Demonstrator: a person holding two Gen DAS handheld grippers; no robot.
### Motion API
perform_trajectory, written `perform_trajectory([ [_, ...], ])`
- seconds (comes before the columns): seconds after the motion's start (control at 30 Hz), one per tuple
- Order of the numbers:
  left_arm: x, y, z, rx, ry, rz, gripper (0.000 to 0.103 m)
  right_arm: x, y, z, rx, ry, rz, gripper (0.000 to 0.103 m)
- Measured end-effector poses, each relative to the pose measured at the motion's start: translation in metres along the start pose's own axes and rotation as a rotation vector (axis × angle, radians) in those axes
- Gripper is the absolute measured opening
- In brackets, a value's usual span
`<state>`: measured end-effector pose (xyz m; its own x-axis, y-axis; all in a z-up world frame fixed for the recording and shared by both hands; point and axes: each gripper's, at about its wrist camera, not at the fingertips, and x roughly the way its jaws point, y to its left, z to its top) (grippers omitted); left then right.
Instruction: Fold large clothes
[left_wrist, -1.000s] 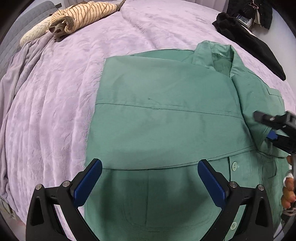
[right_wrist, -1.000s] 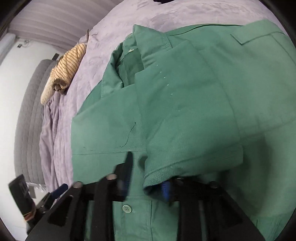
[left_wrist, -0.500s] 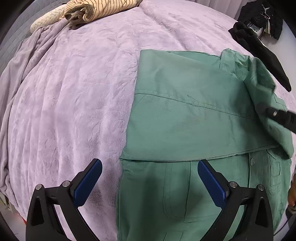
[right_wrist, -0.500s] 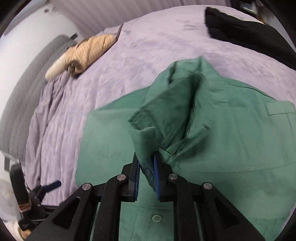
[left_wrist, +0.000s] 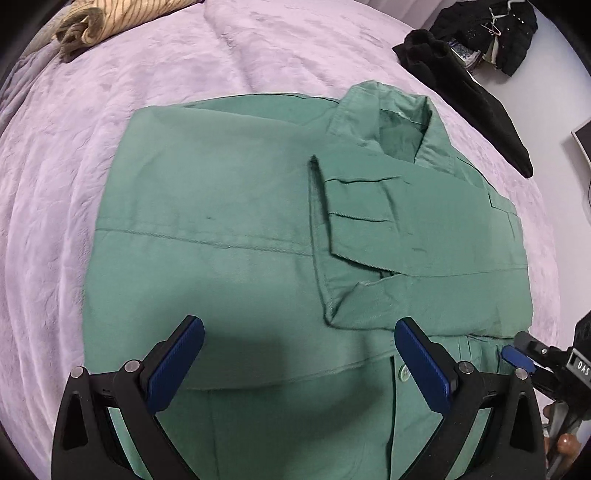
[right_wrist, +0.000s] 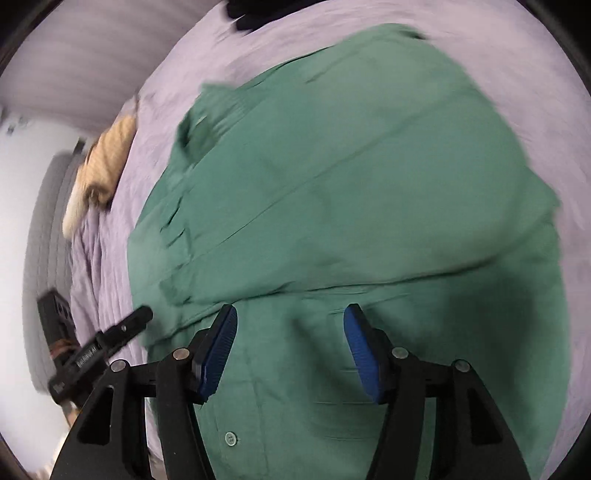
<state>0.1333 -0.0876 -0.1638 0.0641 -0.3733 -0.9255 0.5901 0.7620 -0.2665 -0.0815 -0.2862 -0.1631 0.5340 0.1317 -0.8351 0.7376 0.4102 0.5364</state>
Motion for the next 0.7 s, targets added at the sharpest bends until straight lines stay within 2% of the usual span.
perform_trajectory([
  [0.1, 0.015, -0.014, 0.01, 0.014, -0.001, 0.045, 0.103, -0.03, -0.071, 0.007, 0.265, -0.104, 0.06, 0.064],
  [0.2, 0.026, -0.022, 0.017, 0.014, 0.002, 0.089, 0.103, -0.043, -0.12, 0.013, 0.463, -0.201, 0.157, 0.062],
  [0.23, 0.029, -0.024, 0.019, 0.019, 0.002, 0.106, 0.103, -0.044, -0.133, 0.016, 0.52, -0.225, 0.192, 0.055],
  [0.27, 0.031, -0.026, 0.02, 0.024, 0.0, 0.122, 0.103, -0.044, -0.141, 0.017, 0.559, -0.233, 0.212, 0.008],
  [0.3, 0.032, -0.028, 0.021, 0.03, -0.004, 0.135, 0.103, -0.044, -0.147, 0.019, 0.598, -0.239, 0.227, 0.003],
  [0.37, 0.035, -0.031, 0.02, 0.046, -0.009, 0.16, 0.103, -0.053, -0.148, 0.022, 0.584, -0.271, 0.238, 0.002],
  [0.4, 0.037, -0.032, 0.02, 0.056, -0.011, 0.173, 0.103, -0.055, -0.145, 0.022, 0.553, -0.275, 0.204, 0.002],
  [0.47, 0.043, -0.035, 0.021, 0.07, -0.02, 0.198, 0.103, -0.049, -0.146, 0.02, 0.51, -0.254, 0.114, 0.002],
  [0.6, 0.044, -0.038, 0.026, 0.083, -0.025, 0.237, 0.103, -0.037, -0.152, 0.01, 0.505, -0.234, 0.123, 0.001],
  [0.67, 0.038, -0.035, 0.033, 0.079, -0.03, 0.25, 0.103, -0.043, -0.15, 0.01, 0.472, -0.209, 0.083, 0.001],
  [0.7, 0.032, -0.031, 0.036, 0.072, -0.038, 0.241, 0.103, -0.046, -0.145, 0.011, 0.454, -0.182, 0.064, 0.005],
])
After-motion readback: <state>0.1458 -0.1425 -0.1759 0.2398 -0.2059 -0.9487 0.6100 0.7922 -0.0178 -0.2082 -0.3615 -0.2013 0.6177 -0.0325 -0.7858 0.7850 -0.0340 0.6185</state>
